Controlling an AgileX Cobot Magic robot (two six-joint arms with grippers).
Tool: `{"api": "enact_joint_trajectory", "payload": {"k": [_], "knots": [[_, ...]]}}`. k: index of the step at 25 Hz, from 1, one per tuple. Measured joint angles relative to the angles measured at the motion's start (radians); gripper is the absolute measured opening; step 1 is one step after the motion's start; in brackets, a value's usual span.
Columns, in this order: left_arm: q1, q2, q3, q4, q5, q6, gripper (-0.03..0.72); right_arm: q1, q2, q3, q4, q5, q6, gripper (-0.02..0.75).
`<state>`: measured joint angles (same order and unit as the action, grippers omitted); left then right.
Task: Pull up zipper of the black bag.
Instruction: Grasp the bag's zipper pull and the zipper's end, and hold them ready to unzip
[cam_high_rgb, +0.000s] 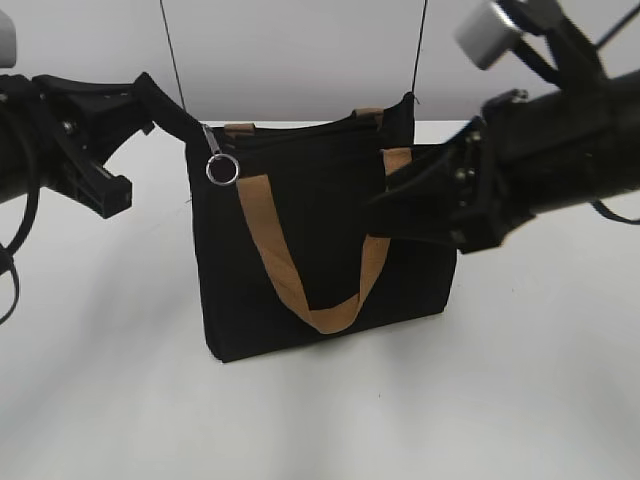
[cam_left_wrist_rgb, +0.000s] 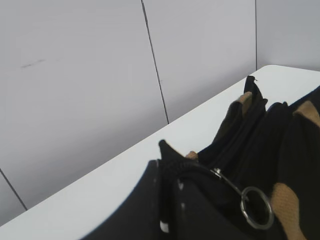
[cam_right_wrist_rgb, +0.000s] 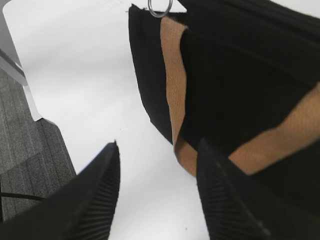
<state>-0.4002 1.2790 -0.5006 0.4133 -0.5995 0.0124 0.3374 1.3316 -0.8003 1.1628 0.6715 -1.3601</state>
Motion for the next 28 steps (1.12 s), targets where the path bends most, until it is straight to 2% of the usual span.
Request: {"api": "enact_joint_trajectory", "payload": {"k": [7, 14, 22, 28], "knots": [[0.0, 0.0, 0.0, 0.0, -0.001, -0.002, -0.006, 0.096, 0.257, -0.256, 0.005, -0.004, -0.032, 0.39], [0.0, 0.0, 0.0, 0.0, -0.002, -0.003, -0.006, 0.149, 0.424, -0.427, 0.007, -0.005, -0.038, 0.39], [0.0, 0.0, 0.0, 0.0, -0.002, -0.004, -0.006, 0.153, 0.494, -0.482, 0.015, -0.014, -0.04, 0.386], [0.0, 0.0, 0.0, 0.0, -0.003, -0.004, -0.006, 0.153, 0.495, -0.487, 0.032, 0.015, -0.04, 0.295]]}}
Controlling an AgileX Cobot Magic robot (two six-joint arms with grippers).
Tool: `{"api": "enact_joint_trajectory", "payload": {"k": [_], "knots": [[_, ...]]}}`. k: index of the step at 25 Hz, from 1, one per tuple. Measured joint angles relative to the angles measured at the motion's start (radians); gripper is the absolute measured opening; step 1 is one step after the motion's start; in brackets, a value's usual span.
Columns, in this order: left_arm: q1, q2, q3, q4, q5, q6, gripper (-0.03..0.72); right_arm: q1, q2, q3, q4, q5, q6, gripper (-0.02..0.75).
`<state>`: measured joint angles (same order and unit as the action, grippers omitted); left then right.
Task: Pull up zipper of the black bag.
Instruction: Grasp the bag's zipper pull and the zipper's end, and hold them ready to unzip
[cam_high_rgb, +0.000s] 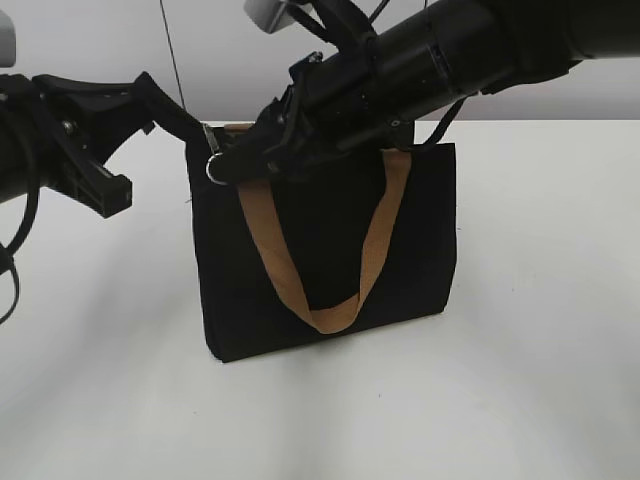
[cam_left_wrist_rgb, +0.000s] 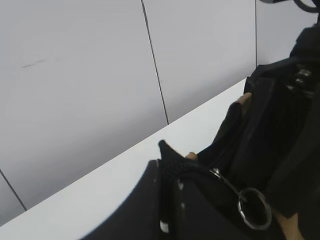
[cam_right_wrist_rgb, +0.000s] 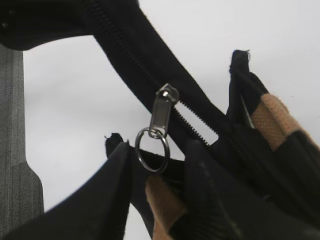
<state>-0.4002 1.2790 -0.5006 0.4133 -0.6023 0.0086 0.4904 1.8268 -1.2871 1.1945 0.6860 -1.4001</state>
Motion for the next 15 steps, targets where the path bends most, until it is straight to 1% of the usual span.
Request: {"api": "enact_joint_trajectory", "payload": {"k": [4, 13, 15], "knots": [[0.0, 0.0, 0.0, 0.0, -0.001, 0.0, -0.006, 0.0, 0.002, 0.0, 0.001, 0.008, -0.001, 0.262], [0.0, 0.0, 0.0, 0.0, -0.001, 0.0, -0.006, 0.0, 0.035, 0.0, 0.03, 0.01, -0.001, 0.255], [0.0, 0.0, 0.0, 0.0, -0.001, 0.0, -0.006, 0.0, 0.035, 0.0, 0.048, 0.01, -0.001, 0.242]]}}
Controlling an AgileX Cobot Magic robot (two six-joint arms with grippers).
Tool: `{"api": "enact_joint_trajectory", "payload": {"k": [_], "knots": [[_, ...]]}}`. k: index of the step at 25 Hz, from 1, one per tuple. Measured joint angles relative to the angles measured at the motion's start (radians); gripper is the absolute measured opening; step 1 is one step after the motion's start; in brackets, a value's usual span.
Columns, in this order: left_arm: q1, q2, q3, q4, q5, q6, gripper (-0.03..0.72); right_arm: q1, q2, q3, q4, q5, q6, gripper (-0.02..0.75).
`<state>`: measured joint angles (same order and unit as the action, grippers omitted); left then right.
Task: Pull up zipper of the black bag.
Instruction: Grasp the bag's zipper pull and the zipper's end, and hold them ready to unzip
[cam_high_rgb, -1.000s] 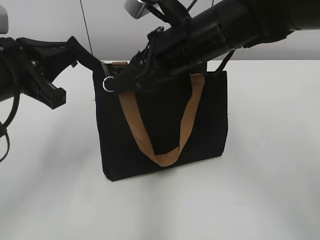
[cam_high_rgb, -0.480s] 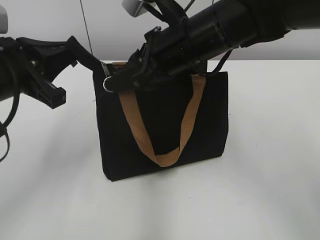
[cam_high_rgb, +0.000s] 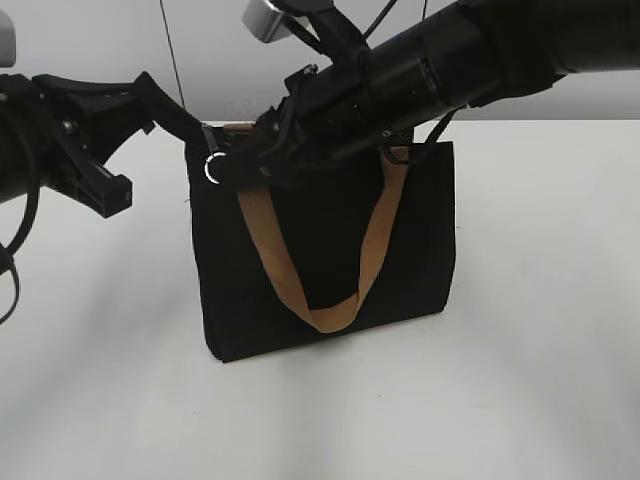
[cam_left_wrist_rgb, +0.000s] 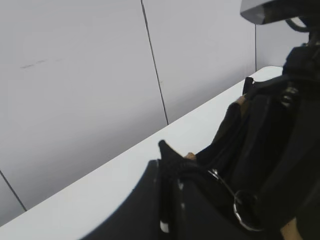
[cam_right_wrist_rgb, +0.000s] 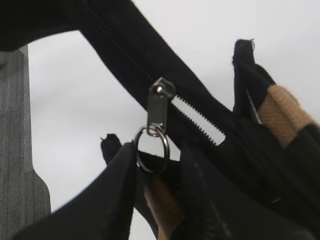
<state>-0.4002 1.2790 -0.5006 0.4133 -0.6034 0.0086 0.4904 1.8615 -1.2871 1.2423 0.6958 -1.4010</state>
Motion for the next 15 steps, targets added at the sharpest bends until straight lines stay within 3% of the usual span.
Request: {"api": "enact_joint_trajectory", "payload": {"k": [7, 12, 15], "knots": [[0.0, 0.0, 0.0, 0.0, 0.0, 0.0, -0.006, 0.0, 0.0, 0.0, 0.028, 0.0, 0.0, 0.135], [0.0, 0.0, 0.0, 0.0, 0.002, 0.0, -0.006, 0.0, 0.0, 0.0, 0.03, 0.001, 0.0, 0.001], [0.0, 0.0, 0.0, 0.0, 0.005, 0.0, -0.006, 0.0, 0.0, 0.0, 0.029, 0.002, 0.0, -0.001]]}}
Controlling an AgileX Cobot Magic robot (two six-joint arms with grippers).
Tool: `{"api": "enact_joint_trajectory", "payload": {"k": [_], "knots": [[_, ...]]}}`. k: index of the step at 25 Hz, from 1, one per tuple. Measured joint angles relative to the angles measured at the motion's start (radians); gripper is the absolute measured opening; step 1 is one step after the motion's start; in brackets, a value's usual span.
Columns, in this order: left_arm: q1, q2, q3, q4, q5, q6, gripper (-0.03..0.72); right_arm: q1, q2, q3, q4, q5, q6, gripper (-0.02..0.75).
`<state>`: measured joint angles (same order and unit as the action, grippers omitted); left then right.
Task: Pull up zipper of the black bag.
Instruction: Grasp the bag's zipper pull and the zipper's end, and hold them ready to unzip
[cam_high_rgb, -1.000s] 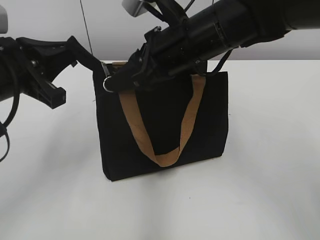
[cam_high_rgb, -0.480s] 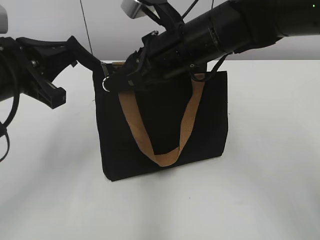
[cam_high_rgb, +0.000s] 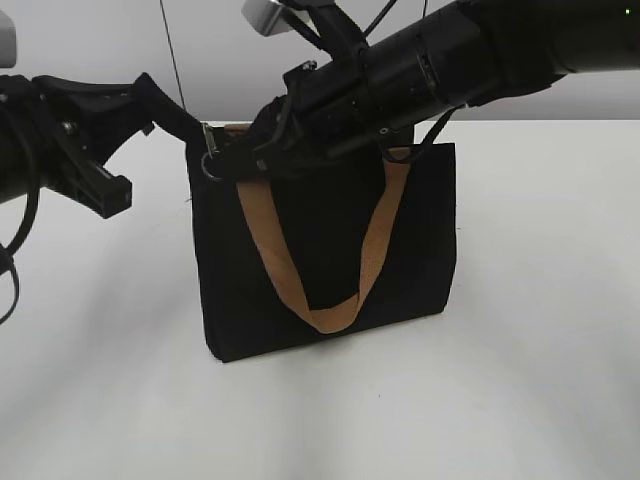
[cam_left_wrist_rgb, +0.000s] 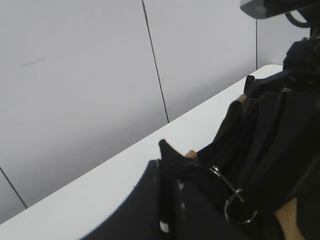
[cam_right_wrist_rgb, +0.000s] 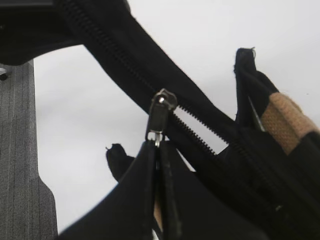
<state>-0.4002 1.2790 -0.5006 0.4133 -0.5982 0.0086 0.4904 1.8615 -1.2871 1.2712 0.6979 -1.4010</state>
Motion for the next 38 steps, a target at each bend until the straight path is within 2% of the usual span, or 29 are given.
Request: {"api": "enact_joint_trajectory", "payload": {"k": [10, 20, 28, 38], "knots": [[0.0, -0.005, 0.0, 0.0, 0.187, 0.0, -0.006, 0.0, -0.066, 0.0, -0.021, 0.002, 0.035, -0.001], [0.0, 0.001, 0.0, -0.002, 0.303, 0.0, -0.006, 0.0, -0.08, 0.0, -0.235, -0.012, 0.199, -0.001], [-0.001, 0.003, 0.0, -0.002, 0.38, 0.0, -0.006, -0.005, -0.08, 0.0, -0.271, -0.052, 0.249, -0.001], [-0.002, 0.003, -0.002, -0.002, 0.379, 0.0, -0.006, -0.138, -0.083, 0.0, -0.268, 0.02, 0.306, -0.001]]}}
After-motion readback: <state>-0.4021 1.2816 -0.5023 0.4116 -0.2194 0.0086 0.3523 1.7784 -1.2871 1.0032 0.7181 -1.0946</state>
